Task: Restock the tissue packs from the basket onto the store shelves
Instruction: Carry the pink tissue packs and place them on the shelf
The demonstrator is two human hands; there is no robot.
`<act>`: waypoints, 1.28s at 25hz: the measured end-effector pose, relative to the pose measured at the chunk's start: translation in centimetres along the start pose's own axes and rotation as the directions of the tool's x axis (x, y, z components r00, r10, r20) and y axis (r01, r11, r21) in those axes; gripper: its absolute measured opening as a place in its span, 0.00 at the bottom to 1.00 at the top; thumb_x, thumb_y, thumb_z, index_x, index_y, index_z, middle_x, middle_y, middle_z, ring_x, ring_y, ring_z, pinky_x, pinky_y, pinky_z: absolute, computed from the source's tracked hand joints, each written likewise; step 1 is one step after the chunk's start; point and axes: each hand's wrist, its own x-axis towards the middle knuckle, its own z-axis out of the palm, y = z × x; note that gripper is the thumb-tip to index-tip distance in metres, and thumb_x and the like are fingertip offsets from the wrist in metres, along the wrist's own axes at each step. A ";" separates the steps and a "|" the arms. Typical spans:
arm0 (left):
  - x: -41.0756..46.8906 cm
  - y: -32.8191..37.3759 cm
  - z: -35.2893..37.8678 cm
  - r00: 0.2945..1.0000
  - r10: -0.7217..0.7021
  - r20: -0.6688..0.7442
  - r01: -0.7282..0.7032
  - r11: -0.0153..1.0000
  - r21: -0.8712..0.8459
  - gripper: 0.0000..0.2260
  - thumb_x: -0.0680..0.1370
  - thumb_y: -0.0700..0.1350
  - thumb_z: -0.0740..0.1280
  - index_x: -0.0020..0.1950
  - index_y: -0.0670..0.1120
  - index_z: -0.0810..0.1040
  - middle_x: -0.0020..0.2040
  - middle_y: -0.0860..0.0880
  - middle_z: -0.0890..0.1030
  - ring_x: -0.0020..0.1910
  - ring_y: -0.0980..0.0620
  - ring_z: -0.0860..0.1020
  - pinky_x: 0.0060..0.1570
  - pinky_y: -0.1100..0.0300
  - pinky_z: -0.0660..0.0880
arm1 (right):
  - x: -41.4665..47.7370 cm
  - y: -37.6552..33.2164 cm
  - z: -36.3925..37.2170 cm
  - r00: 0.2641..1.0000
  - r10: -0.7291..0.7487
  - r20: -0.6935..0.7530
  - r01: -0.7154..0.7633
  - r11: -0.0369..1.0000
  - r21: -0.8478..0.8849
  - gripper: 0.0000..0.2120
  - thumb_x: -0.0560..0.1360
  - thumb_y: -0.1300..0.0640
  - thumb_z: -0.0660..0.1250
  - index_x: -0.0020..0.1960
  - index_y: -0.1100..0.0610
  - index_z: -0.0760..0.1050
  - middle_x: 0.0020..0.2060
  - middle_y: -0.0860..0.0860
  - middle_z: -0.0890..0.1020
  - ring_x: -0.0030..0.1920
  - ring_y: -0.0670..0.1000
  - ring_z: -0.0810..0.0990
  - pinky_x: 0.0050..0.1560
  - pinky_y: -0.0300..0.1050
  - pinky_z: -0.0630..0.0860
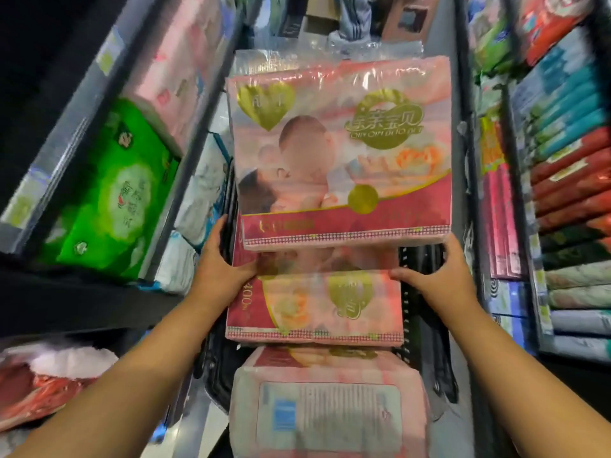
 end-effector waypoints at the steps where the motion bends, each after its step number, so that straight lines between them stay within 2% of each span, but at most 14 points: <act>1: 3.6 0.7 0.0 1.000 0.009 0.025 -0.009 1.000 0.009 0.52 0.55 0.68 0.77 0.75 0.54 0.62 0.71 0.51 0.71 0.68 0.54 0.71 0.68 0.46 0.68 | 2.8 -0.7 0.7 1.000 0.011 -0.018 -0.011 1.000 -0.005 0.53 0.48 0.31 0.77 0.68 0.49 0.67 0.62 0.48 0.76 0.64 0.50 0.73 0.62 0.49 0.71; 4: 12.6 2.7 0.0 0.998 0.036 0.053 -0.039 0.998 0.047 0.51 0.56 0.67 0.77 0.75 0.53 0.62 0.71 0.50 0.71 0.69 0.53 0.71 0.68 0.47 0.68 | 10.2 -2.0 2.6 0.998 0.033 -0.049 -0.032 0.999 0.014 0.55 0.49 0.30 0.77 0.70 0.50 0.66 0.65 0.49 0.74 0.67 0.49 0.71 0.62 0.45 0.68; 8: 24.0 6.0 0.8 0.996 0.026 0.090 -0.028 0.999 0.022 0.48 0.60 0.55 0.81 0.75 0.51 0.62 0.69 0.51 0.73 0.65 0.57 0.73 0.67 0.54 0.70 | 20.9 -3.4 5.0 0.996 0.066 -0.060 -0.064 0.997 0.035 0.50 0.53 0.41 0.79 0.71 0.51 0.65 0.65 0.48 0.74 0.65 0.47 0.70 0.61 0.42 0.65; 11: 31.8 7.8 2.2 0.996 0.015 0.089 -0.019 0.999 0.039 0.46 0.63 0.48 0.81 0.76 0.51 0.61 0.69 0.51 0.73 0.65 0.58 0.73 0.64 0.60 0.70 | 29.3 -3.8 6.3 0.996 0.065 -0.059 -0.061 0.996 0.069 0.50 0.52 0.42 0.79 0.70 0.52 0.66 0.64 0.46 0.74 0.62 0.43 0.71 0.61 0.43 0.67; 14: 39.9 7.8 3.7 0.998 0.011 0.070 -0.016 0.997 0.076 0.49 0.59 0.57 0.82 0.75 0.50 0.63 0.68 0.49 0.74 0.66 0.54 0.73 0.67 0.52 0.70 | 37.8 -2.5 7.8 0.995 0.087 -0.042 -0.083 0.992 0.095 0.54 0.49 0.33 0.80 0.70 0.47 0.65 0.63 0.46 0.76 0.64 0.48 0.73 0.66 0.53 0.71; 16: 45.3 7.6 4.7 0.997 -0.006 0.075 -0.003 0.993 0.119 0.50 0.57 0.63 0.80 0.74 0.50 0.64 0.66 0.49 0.76 0.65 0.53 0.75 0.66 0.48 0.71 | 43.4 -1.4 9.3 0.992 0.122 -0.018 -0.120 0.989 0.089 0.56 0.47 0.29 0.78 0.70 0.45 0.64 0.63 0.48 0.76 0.66 0.51 0.73 0.65 0.58 0.72; 18: 50.5 7.6 5.9 0.993 -0.029 0.112 0.016 0.993 0.115 0.48 0.58 0.61 0.80 0.73 0.50 0.64 0.63 0.50 0.78 0.60 0.55 0.78 0.62 0.51 0.74 | 48.6 -0.3 11.1 0.988 0.151 -0.021 -0.148 0.985 0.085 0.56 0.47 0.29 0.78 0.70 0.45 0.64 0.63 0.48 0.76 0.66 0.51 0.73 0.65 0.59 0.72; 20: 55.1 6.4 7.0 0.989 -0.039 0.146 0.025 0.995 0.094 0.46 0.58 0.59 0.80 0.72 0.50 0.66 0.60 0.52 0.80 0.58 0.57 0.79 0.60 0.55 0.76 | 53.0 1.2 13.1 0.987 0.155 -0.031 -0.152 0.984 0.098 0.56 0.47 0.30 0.79 0.70 0.47 0.64 0.64 0.49 0.76 0.66 0.51 0.74 0.65 0.59 0.72; 24: 64.1 1.1 8.7 0.987 -0.046 0.154 0.031 0.995 0.095 0.47 0.59 0.58 0.80 0.73 0.48 0.64 0.65 0.48 0.77 0.63 0.51 0.77 0.64 0.48 0.73 | 60.0 5.0 18.3 0.986 0.156 -0.061 -0.149 0.983 0.107 0.57 0.48 0.30 0.79 0.70 0.53 0.66 0.63 0.51 0.77 0.65 0.50 0.75 0.66 0.57 0.72; 28: 71.7 -4.4 10.2 0.978 -0.063 0.197 0.041 0.993 0.114 0.47 0.61 0.53 0.82 0.74 0.46 0.62 0.67 0.48 0.75 0.65 0.53 0.75 0.65 0.50 0.72 | 65.4 9.0 23.6 0.980 0.174 -0.095 -0.166 0.982 0.090 0.58 0.48 0.31 0.79 0.71 0.53 0.65 0.65 0.51 0.75 0.66 0.48 0.74 0.67 0.54 0.71; 30: 74.7 -7.0 10.6 0.975 -0.054 0.215 0.026 0.991 0.132 0.46 0.61 0.56 0.80 0.73 0.46 0.64 0.66 0.48 0.76 0.64 0.53 0.75 0.65 0.50 0.72 | 67.4 11.0 26.1 0.978 0.187 -0.095 -0.177 0.979 0.101 0.55 0.50 0.36 0.82 0.71 0.54 0.64 0.64 0.50 0.75 0.65 0.46 0.73 0.68 0.49 0.70; 32: 77.5 -9.8 10.9 0.974 -0.053 0.218 0.016 0.985 0.169 0.46 0.60 0.60 0.79 0.73 0.47 0.65 0.67 0.48 0.75 0.65 0.51 0.75 0.65 0.48 0.72 | 69.1 12.9 28.5 0.977 0.198 -0.086 -0.188 0.976 0.106 0.52 0.51 0.43 0.82 0.70 0.55 0.64 0.63 0.48 0.75 0.63 0.44 0.74 0.65 0.40 0.70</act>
